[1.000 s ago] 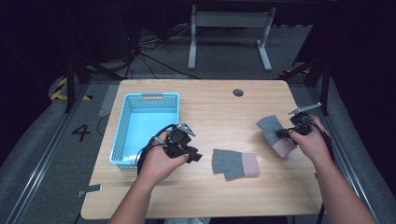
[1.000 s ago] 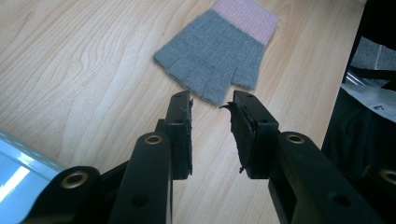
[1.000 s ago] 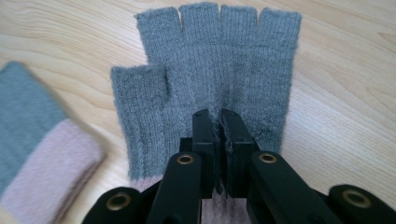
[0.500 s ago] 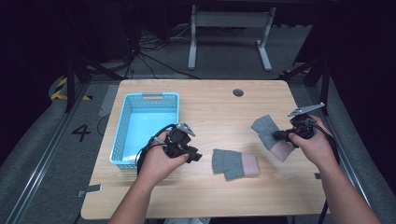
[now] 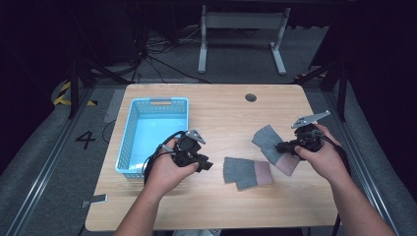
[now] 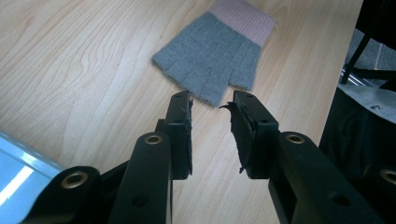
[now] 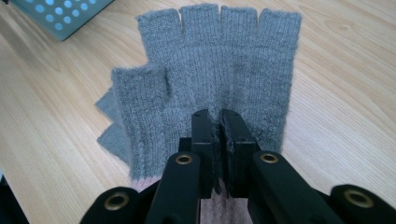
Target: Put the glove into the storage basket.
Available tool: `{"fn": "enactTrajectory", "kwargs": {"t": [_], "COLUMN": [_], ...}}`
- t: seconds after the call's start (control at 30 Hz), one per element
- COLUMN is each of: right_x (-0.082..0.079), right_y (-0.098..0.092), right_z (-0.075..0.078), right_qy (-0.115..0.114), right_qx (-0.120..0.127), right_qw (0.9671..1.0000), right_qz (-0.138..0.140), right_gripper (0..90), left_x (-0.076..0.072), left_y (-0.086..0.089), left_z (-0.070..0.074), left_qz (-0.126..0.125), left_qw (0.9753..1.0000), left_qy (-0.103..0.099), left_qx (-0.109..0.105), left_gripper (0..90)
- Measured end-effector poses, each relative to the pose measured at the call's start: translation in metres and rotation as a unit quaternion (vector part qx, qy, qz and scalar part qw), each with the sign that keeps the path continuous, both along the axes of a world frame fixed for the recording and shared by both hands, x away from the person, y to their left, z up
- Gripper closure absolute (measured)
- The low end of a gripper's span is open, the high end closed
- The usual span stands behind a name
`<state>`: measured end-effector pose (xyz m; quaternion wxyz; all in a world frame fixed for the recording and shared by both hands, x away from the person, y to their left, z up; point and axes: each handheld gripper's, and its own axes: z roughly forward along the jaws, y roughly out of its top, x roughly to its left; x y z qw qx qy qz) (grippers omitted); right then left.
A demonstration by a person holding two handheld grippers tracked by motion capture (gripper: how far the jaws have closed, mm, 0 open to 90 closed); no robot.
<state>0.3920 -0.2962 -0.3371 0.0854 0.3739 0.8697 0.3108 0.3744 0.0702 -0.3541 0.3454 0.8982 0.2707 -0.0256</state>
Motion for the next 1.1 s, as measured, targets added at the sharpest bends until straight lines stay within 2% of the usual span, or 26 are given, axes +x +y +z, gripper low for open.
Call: {"fn": "enactTrajectory", "kwargs": {"t": [0.43,0.73,0.9,1.1], "right_x": [-0.004,-0.006,-0.006,-0.008], "right_y": [0.019,0.038,0.045,0.052], "right_z": [-0.006,-0.022,-0.029,-0.040], "right_qy": [0.003,0.011,0.010,0.022], "right_qx": [-0.007,-0.021,-0.038,-0.047], "right_qw": [0.9992,0.9971,0.9958,0.9942], "right_qz": [0.038,0.072,0.083,0.094], "right_gripper": [85.0,85.0,84.9,84.9], "left_x": [-0.001,0.000,0.000,0.001], "left_y": [-0.001,-0.003,-0.004,-0.007], "left_z": [-0.001,-0.003,-0.005,-0.007], "left_qz": [-0.001,-0.003,-0.005,-0.007], "left_qw": [1.0000,1.0000,0.9999,0.9999], "left_qy": [0.003,0.005,0.007,0.010], "left_qx": [0.002,0.004,0.006,0.005], "left_gripper": [68.9,68.9,68.9,70.1]}}
